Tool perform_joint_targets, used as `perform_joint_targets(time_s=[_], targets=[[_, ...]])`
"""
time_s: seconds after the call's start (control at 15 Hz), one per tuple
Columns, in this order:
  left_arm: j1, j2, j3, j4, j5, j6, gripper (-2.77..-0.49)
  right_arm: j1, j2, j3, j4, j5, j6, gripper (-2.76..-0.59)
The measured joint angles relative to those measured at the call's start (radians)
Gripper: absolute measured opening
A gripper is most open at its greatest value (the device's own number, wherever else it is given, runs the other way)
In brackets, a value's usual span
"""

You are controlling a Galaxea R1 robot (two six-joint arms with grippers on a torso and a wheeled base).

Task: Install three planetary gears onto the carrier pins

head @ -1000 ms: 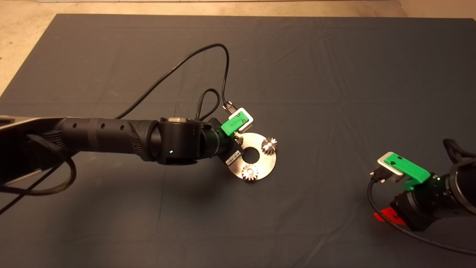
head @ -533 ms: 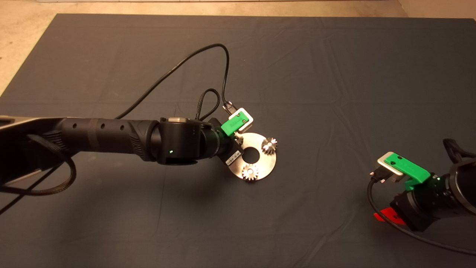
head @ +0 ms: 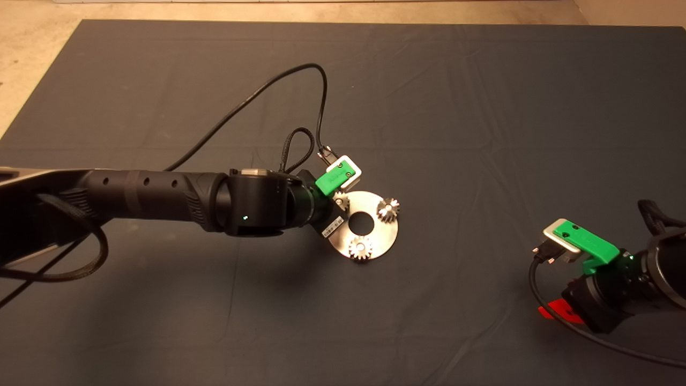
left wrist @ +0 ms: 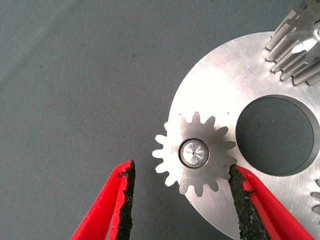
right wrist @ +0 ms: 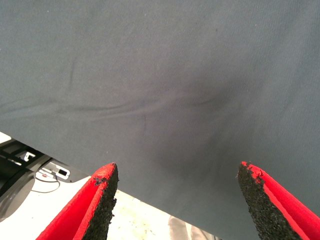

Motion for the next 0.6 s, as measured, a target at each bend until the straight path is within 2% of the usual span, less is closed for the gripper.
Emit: perform_joint_targets(time_s=[0.13,0.33,0.4,0.6], targets=[[0.0,0.0,0.0,-0.011,0.003,0.0,-2.07,0.0,0.0,0.0,0.0,0.0,0.0,-1.6],[0.0,-0.003,0.0,-0.024,0.008,0.0,-1.91,0.0,0.0,0.0,0.0,0.0,0.0,-1.6],[0.0,-0.006,0.0,-0.037,0.009,0.0,-1.82,0.0,0.0,0.0,0.0,0.0,0.0,-1.6],[0.0,-0.043,0.033,-0.048,0.016,0.0,-1.62,0.0,0.018,0.0,0.0,-0.002,0.0,-1.6]])
